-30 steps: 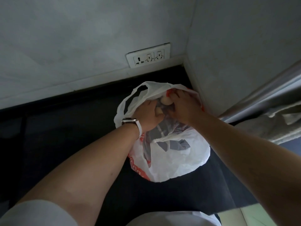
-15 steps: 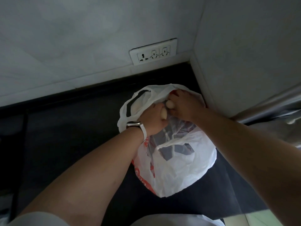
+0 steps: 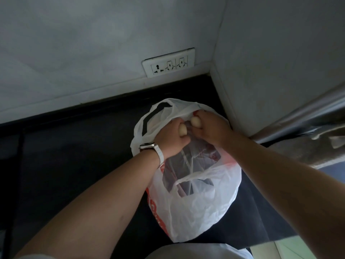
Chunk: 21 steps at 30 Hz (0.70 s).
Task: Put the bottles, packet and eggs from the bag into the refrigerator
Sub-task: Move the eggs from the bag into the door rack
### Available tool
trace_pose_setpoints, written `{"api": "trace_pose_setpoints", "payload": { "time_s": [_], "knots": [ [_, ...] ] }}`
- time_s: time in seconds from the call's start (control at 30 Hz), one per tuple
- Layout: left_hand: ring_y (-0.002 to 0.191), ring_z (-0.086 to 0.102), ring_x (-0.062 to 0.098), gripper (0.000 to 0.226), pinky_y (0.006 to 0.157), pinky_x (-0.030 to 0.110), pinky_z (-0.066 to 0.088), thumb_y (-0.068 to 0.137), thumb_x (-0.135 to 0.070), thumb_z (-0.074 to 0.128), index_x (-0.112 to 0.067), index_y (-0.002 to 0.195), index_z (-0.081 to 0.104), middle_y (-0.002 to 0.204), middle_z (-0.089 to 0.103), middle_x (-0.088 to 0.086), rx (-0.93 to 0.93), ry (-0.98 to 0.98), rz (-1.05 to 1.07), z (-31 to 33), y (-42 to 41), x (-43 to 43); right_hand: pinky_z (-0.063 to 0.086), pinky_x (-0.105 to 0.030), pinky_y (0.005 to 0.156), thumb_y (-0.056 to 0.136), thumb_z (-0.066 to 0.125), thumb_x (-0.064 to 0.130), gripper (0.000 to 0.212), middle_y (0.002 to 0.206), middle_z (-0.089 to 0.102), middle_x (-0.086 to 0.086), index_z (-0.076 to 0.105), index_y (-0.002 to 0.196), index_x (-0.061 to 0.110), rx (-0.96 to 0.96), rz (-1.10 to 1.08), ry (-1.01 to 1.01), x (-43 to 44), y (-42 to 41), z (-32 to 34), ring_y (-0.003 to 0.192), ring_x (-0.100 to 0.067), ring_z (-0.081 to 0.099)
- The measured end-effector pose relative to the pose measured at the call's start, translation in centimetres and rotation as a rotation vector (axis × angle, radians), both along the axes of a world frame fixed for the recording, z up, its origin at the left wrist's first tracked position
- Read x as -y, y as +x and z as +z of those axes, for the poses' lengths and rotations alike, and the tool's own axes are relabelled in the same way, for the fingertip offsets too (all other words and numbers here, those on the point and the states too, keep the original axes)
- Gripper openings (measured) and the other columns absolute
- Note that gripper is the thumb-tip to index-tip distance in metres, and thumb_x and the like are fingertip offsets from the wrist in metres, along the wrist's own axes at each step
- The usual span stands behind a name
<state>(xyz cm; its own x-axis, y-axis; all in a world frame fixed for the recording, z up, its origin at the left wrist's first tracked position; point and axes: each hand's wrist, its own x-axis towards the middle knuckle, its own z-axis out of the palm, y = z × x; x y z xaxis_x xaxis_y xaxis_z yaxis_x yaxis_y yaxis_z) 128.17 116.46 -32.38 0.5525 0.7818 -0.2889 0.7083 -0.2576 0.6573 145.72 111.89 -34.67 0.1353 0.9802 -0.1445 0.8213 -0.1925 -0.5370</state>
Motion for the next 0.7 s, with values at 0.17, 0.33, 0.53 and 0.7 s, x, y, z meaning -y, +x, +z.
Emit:
{"api": "trace_pose_setpoints", "payload": {
  "time_s": [0.17,0.33,0.53,0.7],
  "knots": [
    [0.083,0.059,0.013,0.034,0.070,0.030,0.048,0.082,-0.018,0.064,-0.022,0.116,0.056,0.097,0.059,-0.007,0.221,-0.195,0.186,2.4,-0.8,1.5,0.046,-0.030,0.091,0.081,0.069,0.055,0.061,0.119,0.067,-0.004,0.057,0.127,0.016,-0.048,-0.034,0.035,1.8,-0.6,1.8,0.109,-0.024,0.062],
    [0.083,0.059,0.012,0.026,0.066,0.023,0.042,0.088,-0.017,0.060,-0.020,0.114,0.059,0.098,0.062,-0.001,0.316,-0.271,0.251,5.0,-2.3,3.3,0.041,-0.025,0.078,0.080,0.067,0.049,0.053,0.096,0.062,0.006,0.054,0.122,0.019,0.025,-0.105,0.032,4.0,-2.4,4.3,0.094,-0.022,0.062],
    [0.077,0.061,0.017,0.022,0.065,0.029,0.048,0.082,-0.020,0.062,-0.020,0.104,0.063,0.087,0.063,0.001,0.375,-0.274,0.281,7.5,-4.7,5.6,0.044,-0.030,0.067,0.082,0.068,0.034,0.026,0.087,0.062,0.002,0.056,0.102,0.022,-0.132,-0.208,-0.011,7.1,-5.3,7.4,0.082,-0.022,0.060],
    [0.087,0.067,0.024,0.023,0.076,0.040,0.058,0.080,-0.020,0.067,-0.021,0.102,0.065,0.095,0.066,0.004,0.435,-0.258,0.302,9.5,-7.0,7.4,0.043,-0.029,0.062,0.078,0.069,0.040,0.024,0.078,0.063,0.003,0.052,0.092,0.033,-0.142,-0.272,0.036,9.6,-7.6,9.4,0.072,-0.018,0.059]
  ]
}}
